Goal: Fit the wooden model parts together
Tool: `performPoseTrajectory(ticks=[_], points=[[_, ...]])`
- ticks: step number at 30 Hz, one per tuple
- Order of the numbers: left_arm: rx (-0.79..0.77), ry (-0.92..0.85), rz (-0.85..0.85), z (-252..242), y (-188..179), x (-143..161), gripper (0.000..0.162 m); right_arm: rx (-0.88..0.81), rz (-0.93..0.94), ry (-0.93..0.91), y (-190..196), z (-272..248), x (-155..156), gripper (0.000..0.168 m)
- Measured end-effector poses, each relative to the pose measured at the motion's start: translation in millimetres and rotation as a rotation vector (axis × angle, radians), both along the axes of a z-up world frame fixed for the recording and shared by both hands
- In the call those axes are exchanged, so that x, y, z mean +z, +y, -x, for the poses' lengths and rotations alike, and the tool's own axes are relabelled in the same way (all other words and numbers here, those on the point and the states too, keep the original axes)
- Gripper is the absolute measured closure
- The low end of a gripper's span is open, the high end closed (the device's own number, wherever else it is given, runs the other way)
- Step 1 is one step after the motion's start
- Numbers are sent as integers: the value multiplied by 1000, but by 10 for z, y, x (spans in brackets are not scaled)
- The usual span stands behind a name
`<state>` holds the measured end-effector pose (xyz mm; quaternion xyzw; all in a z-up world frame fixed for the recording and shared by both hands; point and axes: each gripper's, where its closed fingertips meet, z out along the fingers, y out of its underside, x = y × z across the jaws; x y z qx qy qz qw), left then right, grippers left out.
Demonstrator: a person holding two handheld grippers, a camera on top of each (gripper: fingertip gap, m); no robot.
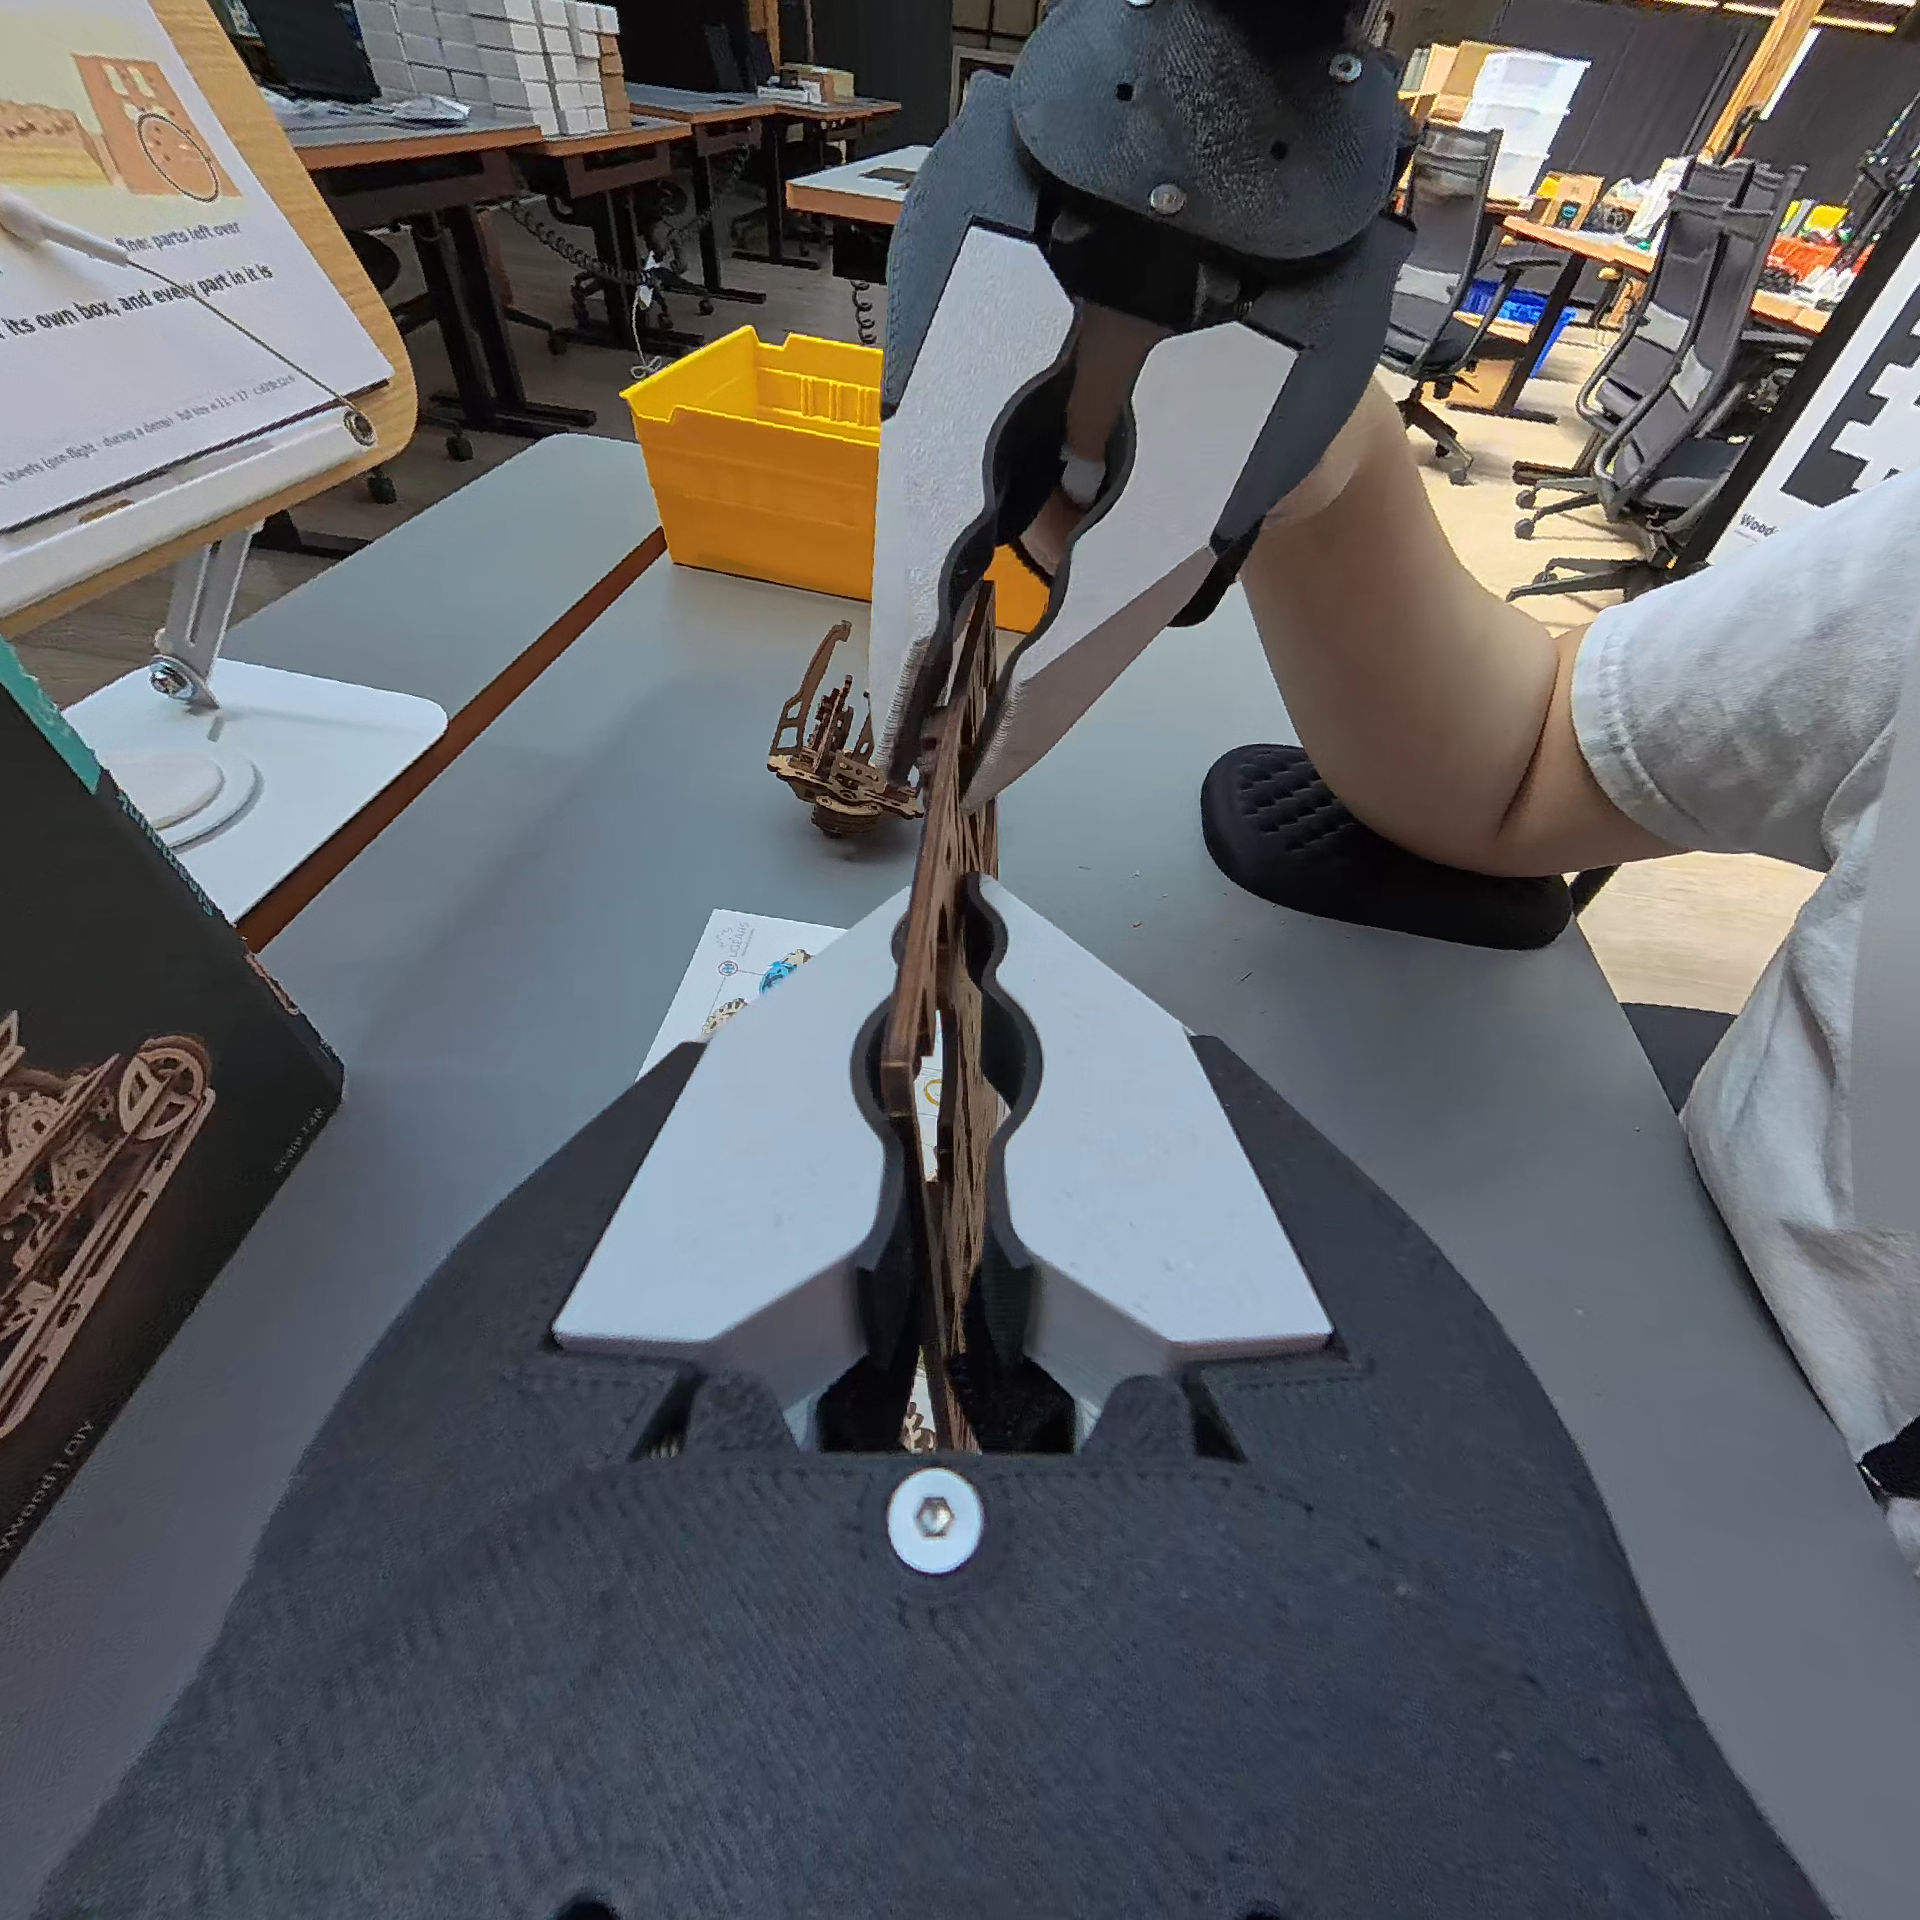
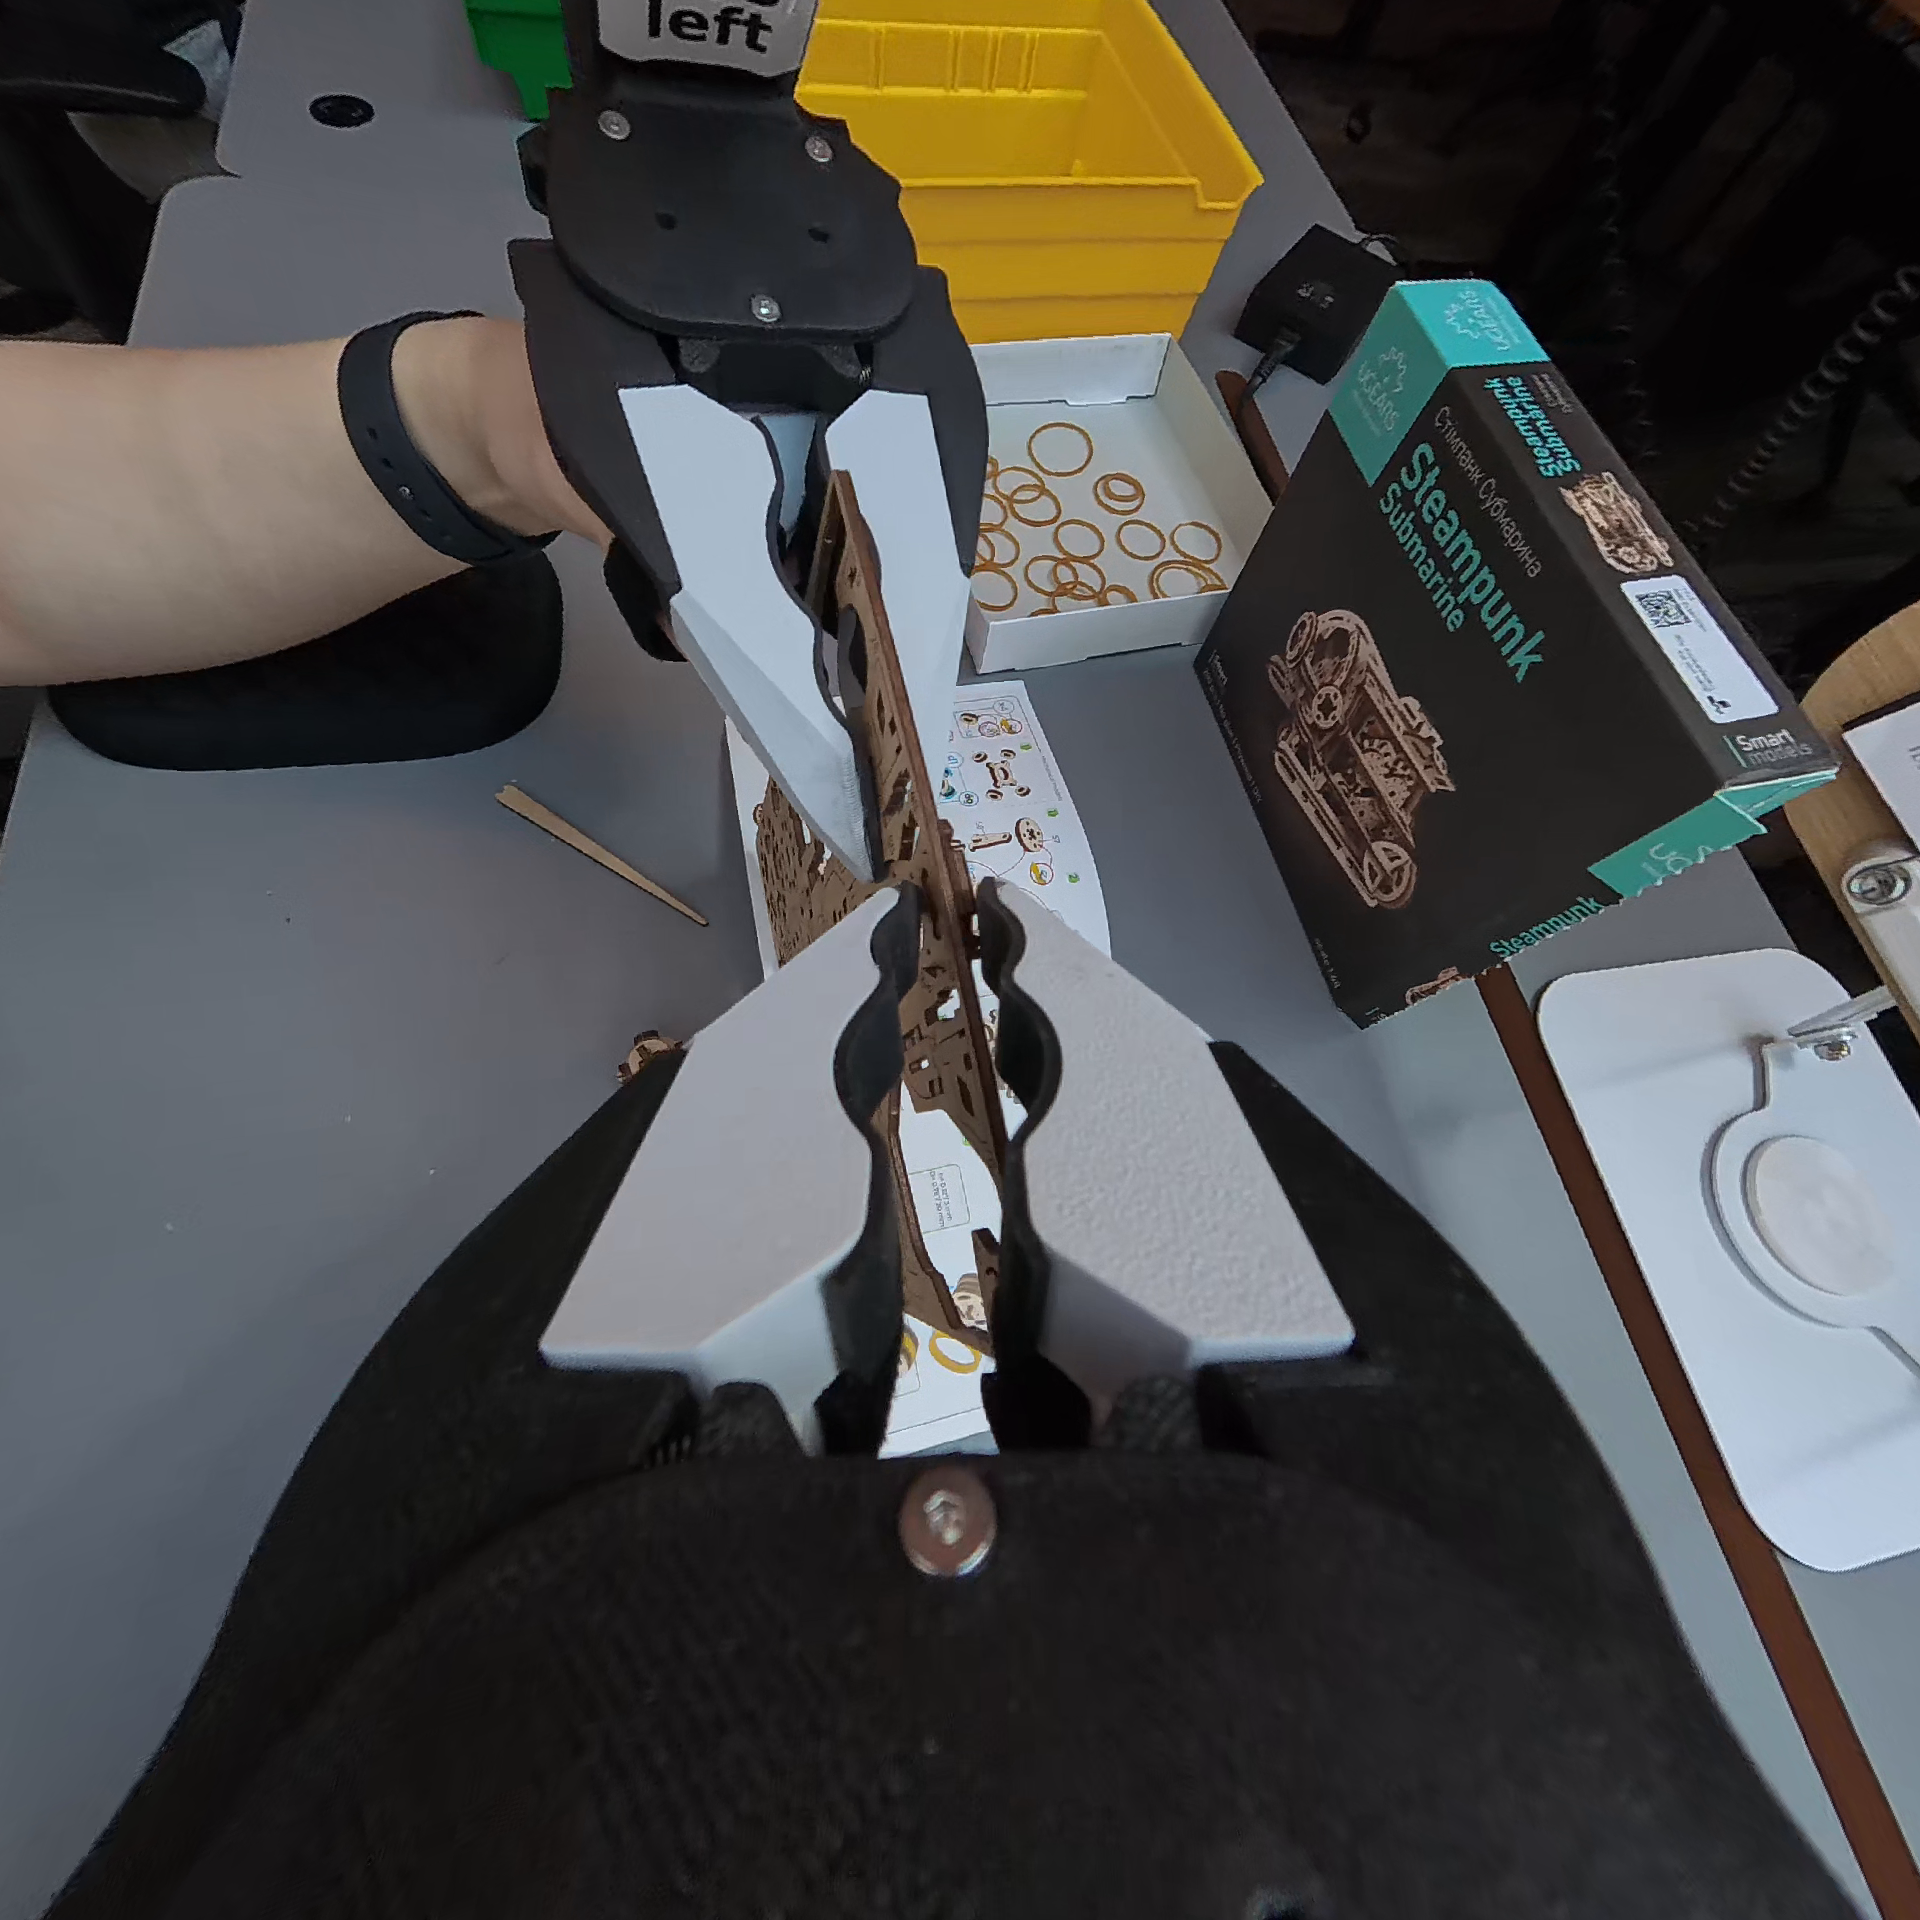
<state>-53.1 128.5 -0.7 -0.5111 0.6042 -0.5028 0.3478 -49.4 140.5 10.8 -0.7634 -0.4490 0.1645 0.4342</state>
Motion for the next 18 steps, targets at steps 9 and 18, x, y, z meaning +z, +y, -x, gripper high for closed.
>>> performPoseTrajectory(ticks=[9,18], points=[[18,8,-14,13,28,-18,159,-54,-31,-59,55,-4,-27,155],[9,25,81,27,53,-26,159,-40,-59,-64,69,8,-30,156]])
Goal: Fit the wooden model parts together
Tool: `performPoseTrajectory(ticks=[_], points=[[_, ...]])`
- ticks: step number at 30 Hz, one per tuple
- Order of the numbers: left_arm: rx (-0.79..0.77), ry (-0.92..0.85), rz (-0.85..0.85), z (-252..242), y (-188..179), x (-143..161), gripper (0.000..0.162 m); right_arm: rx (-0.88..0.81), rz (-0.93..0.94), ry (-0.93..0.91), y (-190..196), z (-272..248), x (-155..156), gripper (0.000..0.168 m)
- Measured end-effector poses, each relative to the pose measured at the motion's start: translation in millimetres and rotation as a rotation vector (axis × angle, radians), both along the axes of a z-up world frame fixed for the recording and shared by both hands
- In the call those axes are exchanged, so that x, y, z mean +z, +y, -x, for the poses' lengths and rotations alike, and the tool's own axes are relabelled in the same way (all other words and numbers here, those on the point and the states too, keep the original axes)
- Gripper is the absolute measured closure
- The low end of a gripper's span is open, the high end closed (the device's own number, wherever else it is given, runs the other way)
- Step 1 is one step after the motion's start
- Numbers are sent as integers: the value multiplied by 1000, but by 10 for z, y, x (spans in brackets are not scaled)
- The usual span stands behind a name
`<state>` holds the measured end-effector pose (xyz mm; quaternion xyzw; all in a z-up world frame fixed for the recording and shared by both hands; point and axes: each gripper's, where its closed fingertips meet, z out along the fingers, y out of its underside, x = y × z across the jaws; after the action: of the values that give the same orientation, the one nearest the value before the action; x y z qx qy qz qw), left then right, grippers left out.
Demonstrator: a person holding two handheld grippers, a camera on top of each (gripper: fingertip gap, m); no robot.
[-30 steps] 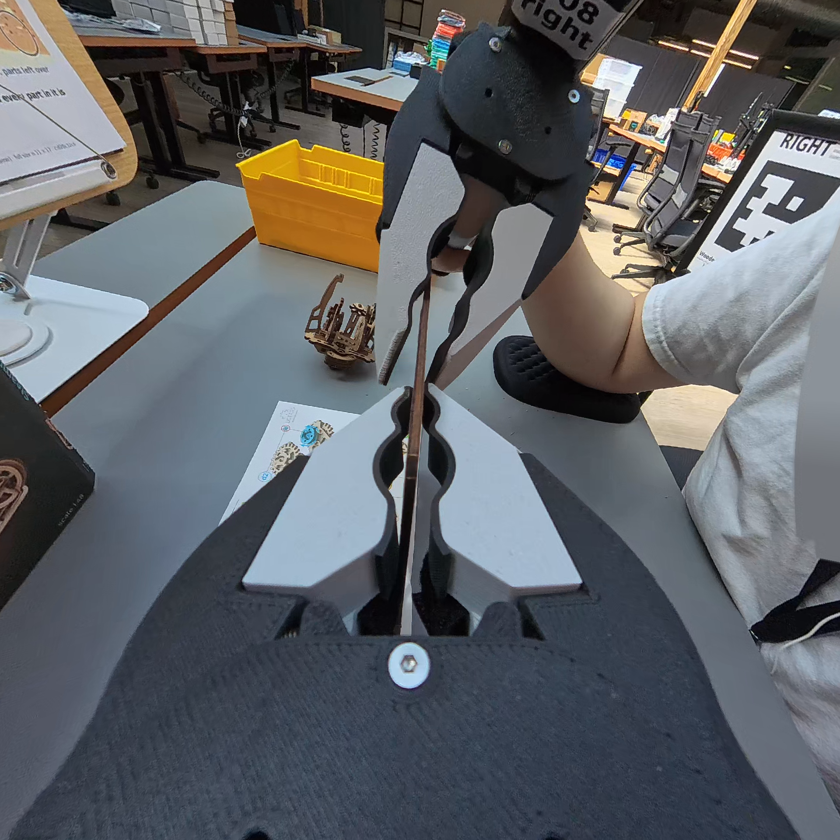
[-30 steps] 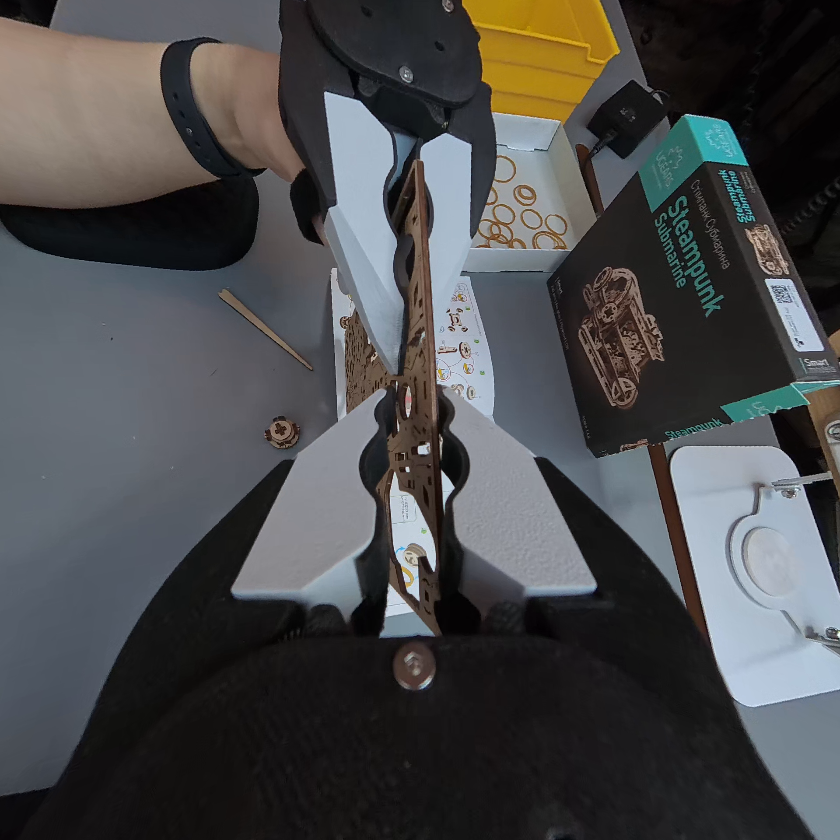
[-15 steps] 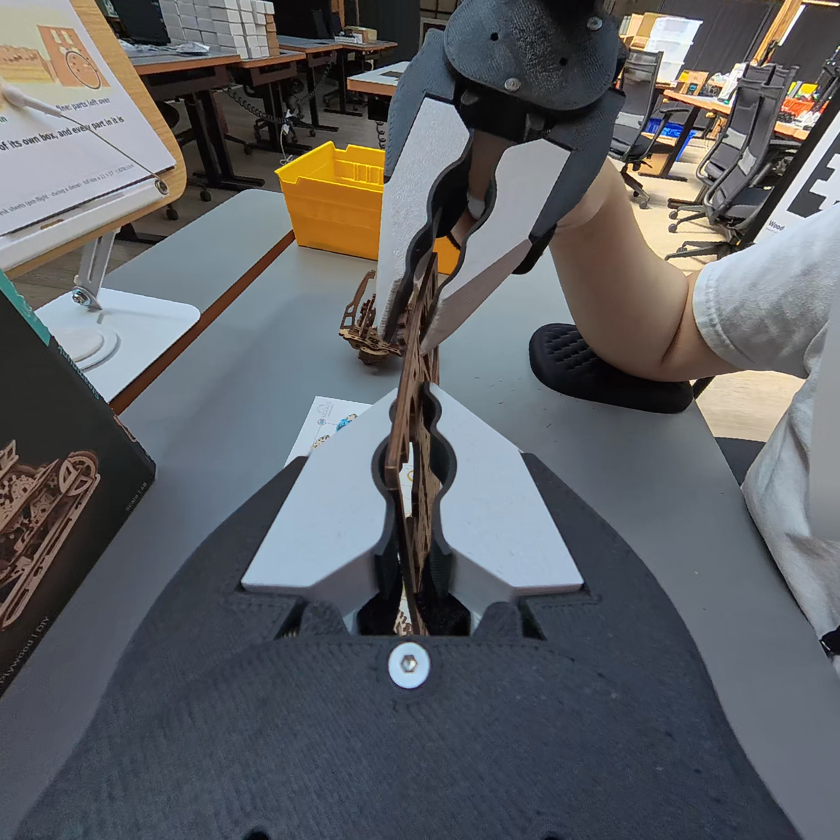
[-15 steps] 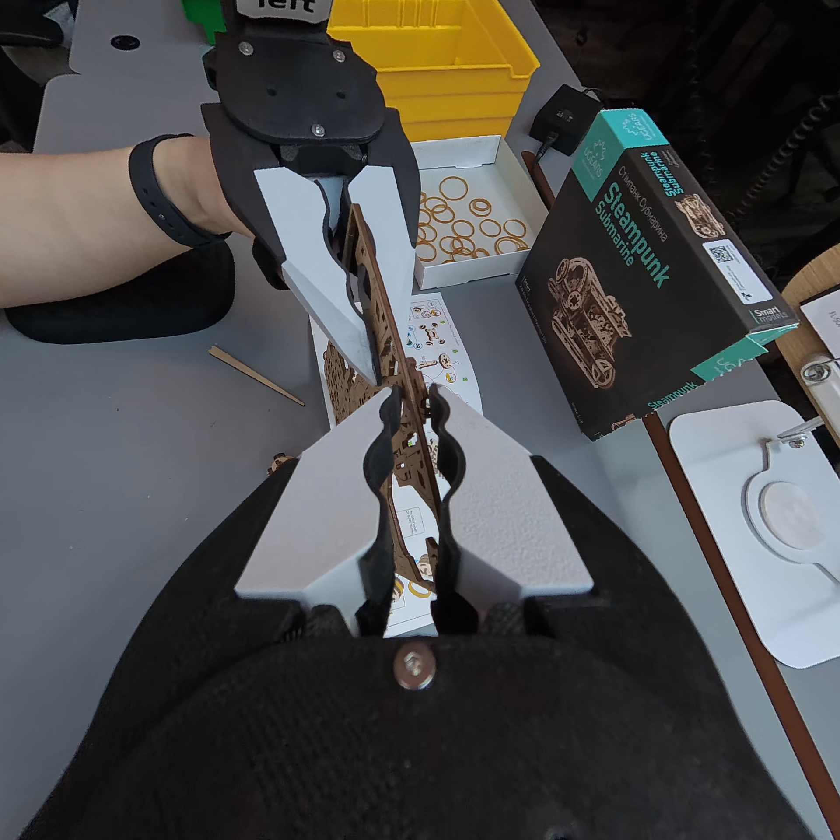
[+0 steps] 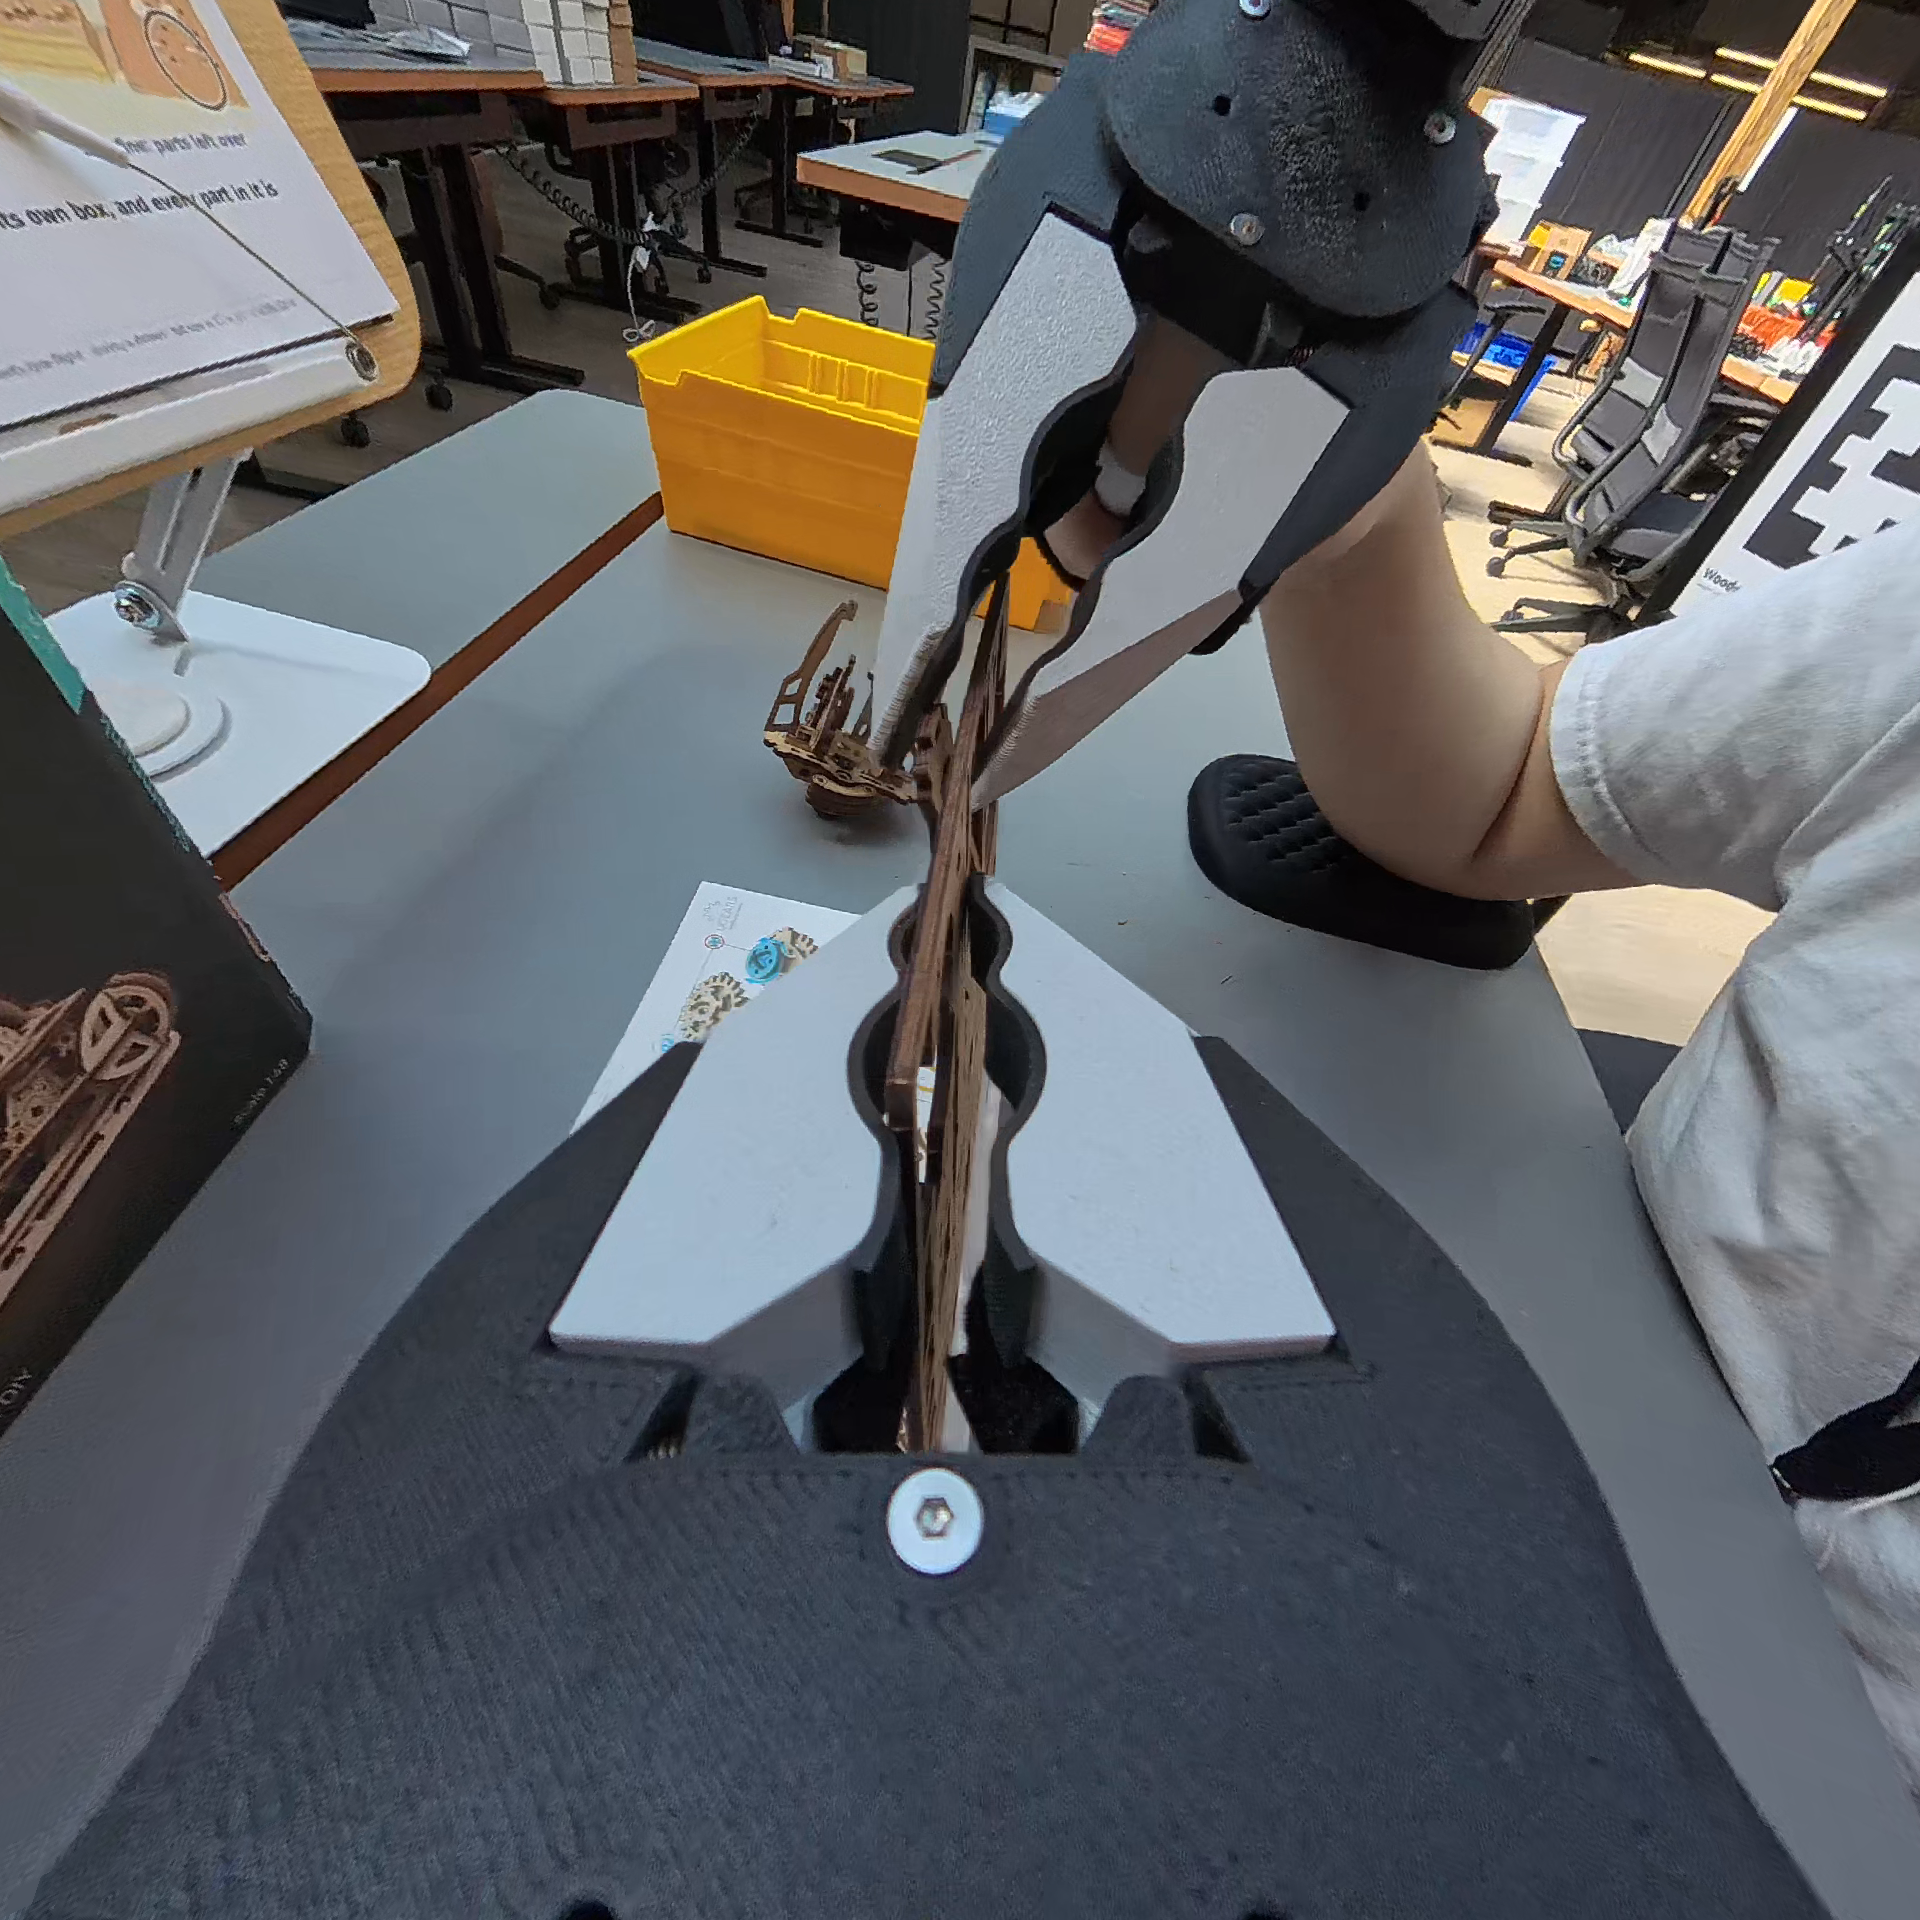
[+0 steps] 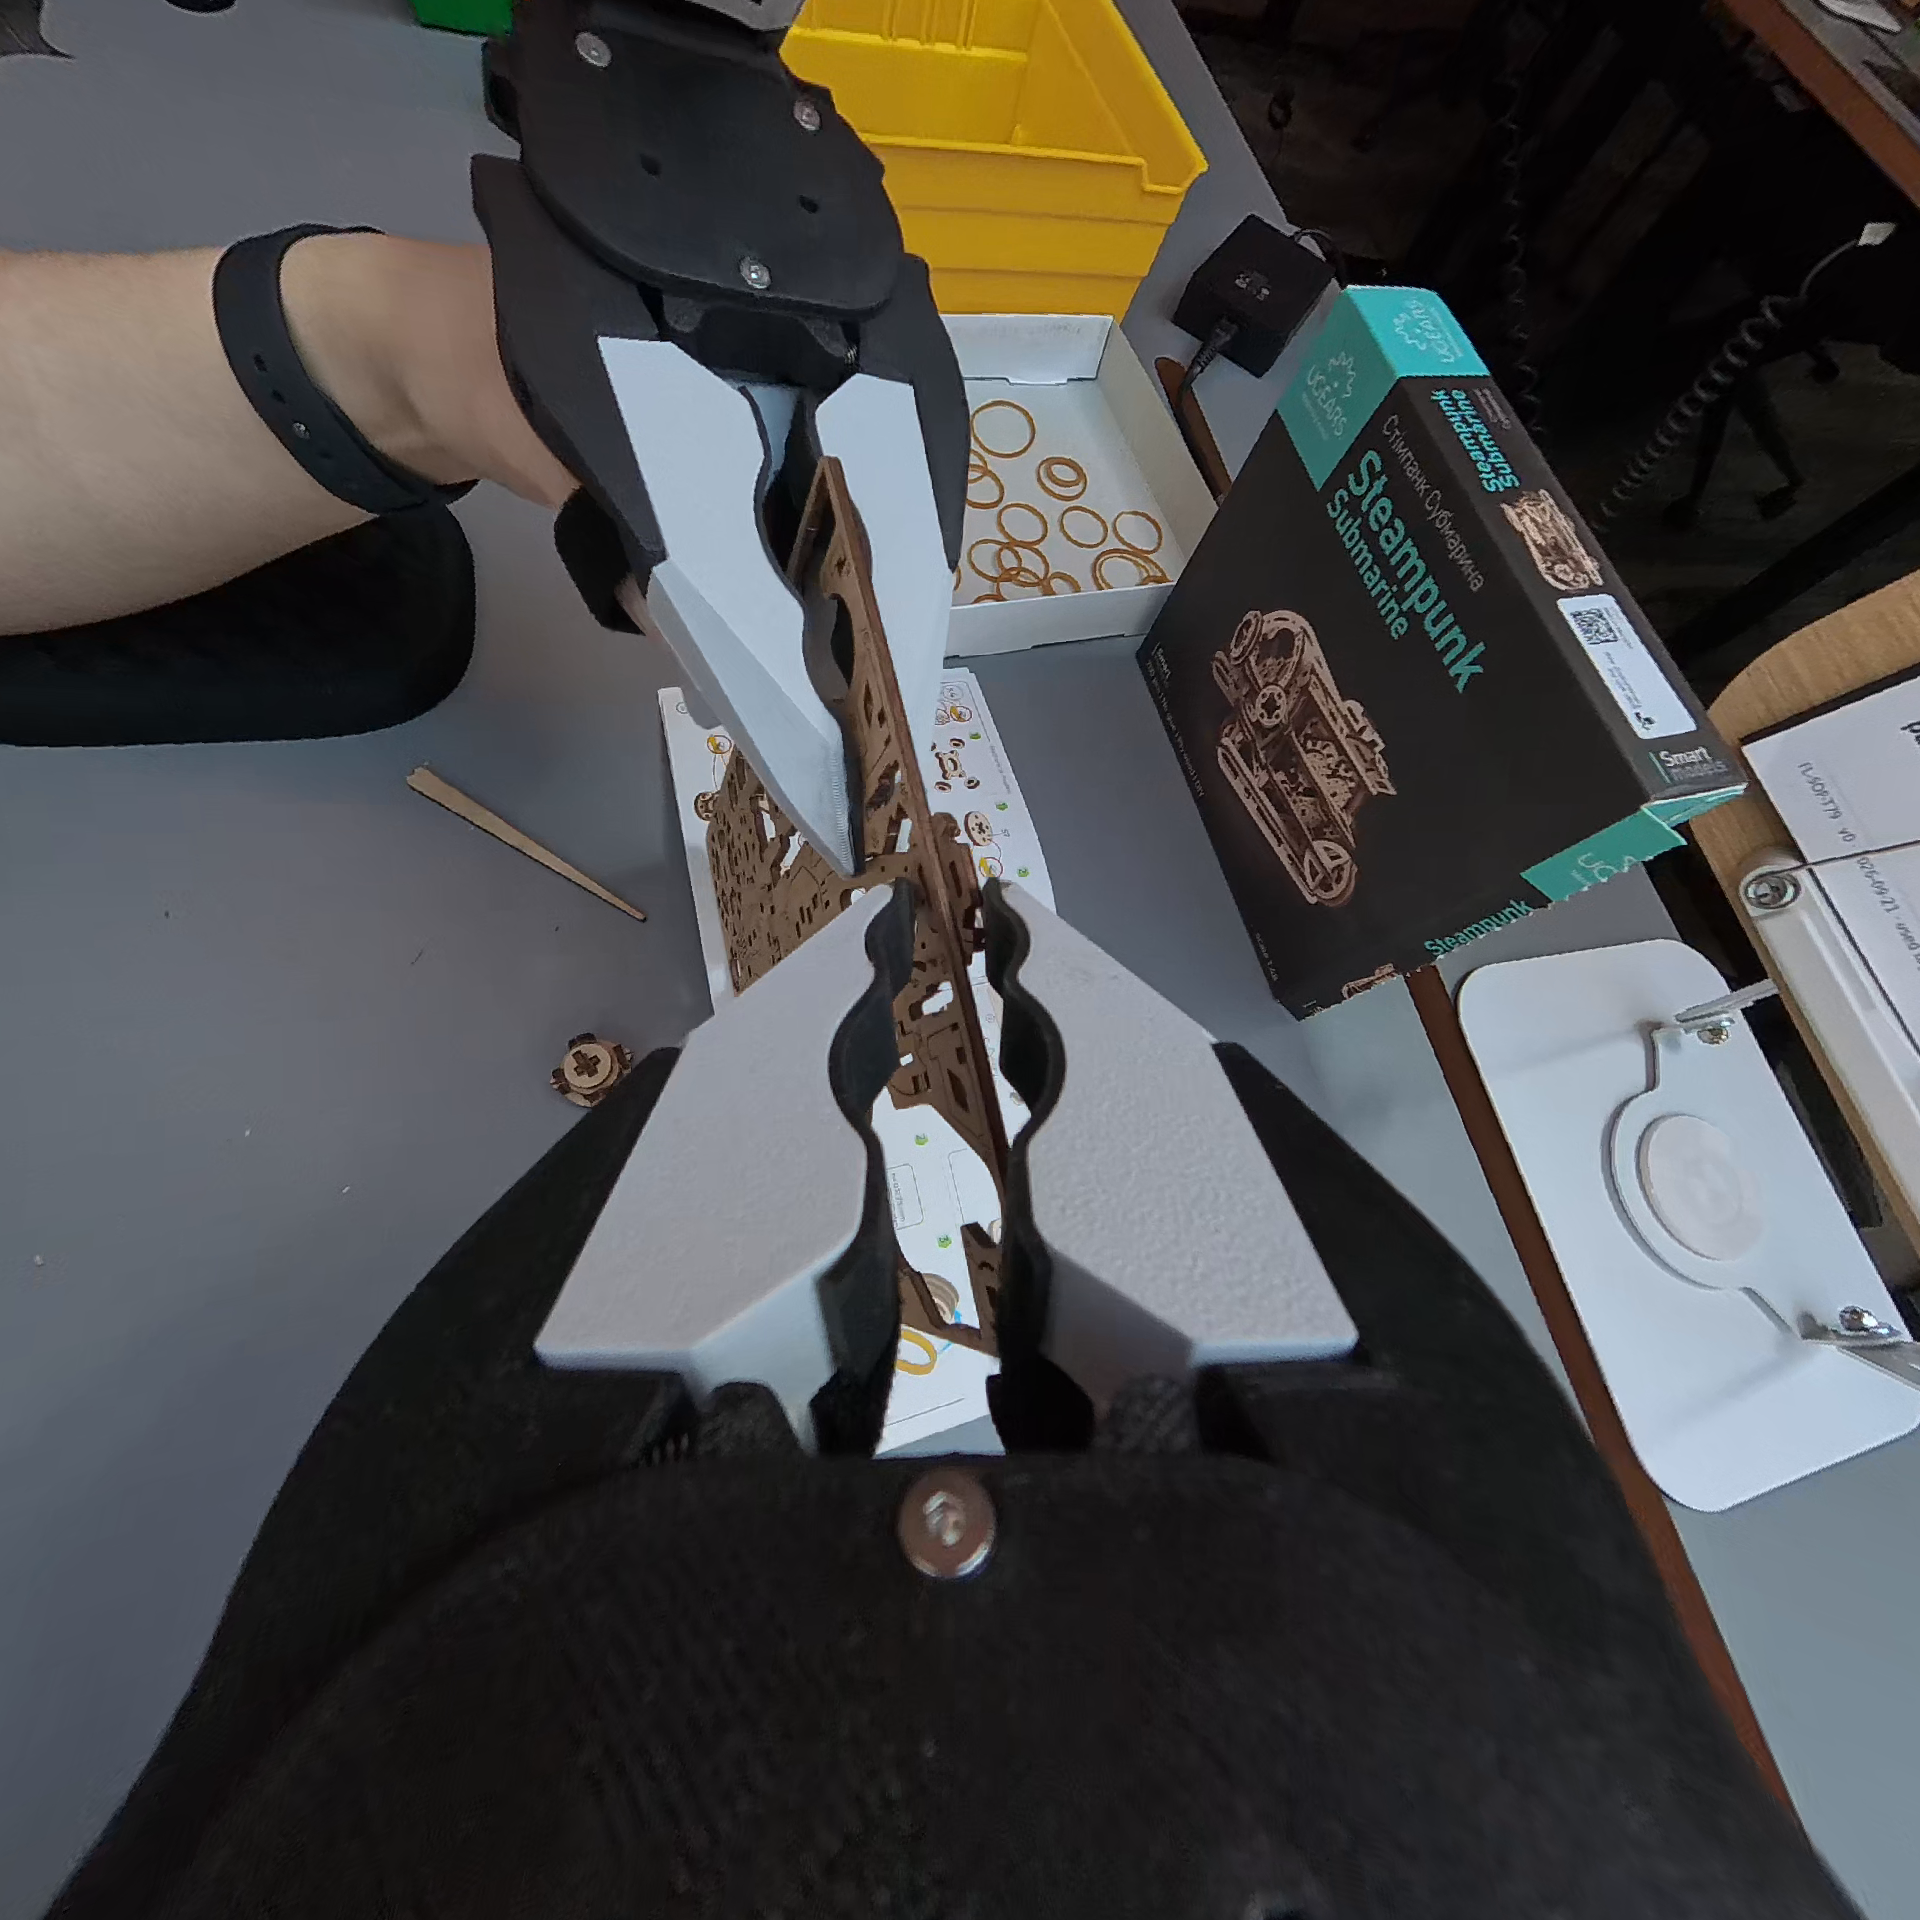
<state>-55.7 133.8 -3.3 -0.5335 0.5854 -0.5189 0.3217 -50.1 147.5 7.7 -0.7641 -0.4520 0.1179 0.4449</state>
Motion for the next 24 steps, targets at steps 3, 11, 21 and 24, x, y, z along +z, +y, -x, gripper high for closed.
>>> performPoseTrajectory(ticks=[3,11,21,24], points=[[25,-7,23,8,56,6,157,-16,16,27,36,-19,-12,156],[-20,16,-56,78,5,-40,159,11,42,49,-1,22,-21,156],[-66,7,-147,72,-93,-44,162,89,52,-33,-77,72,-162,135],[-72,9,-171,59,-127,-37,162,89,17,-91,-72,61,-184,139]])
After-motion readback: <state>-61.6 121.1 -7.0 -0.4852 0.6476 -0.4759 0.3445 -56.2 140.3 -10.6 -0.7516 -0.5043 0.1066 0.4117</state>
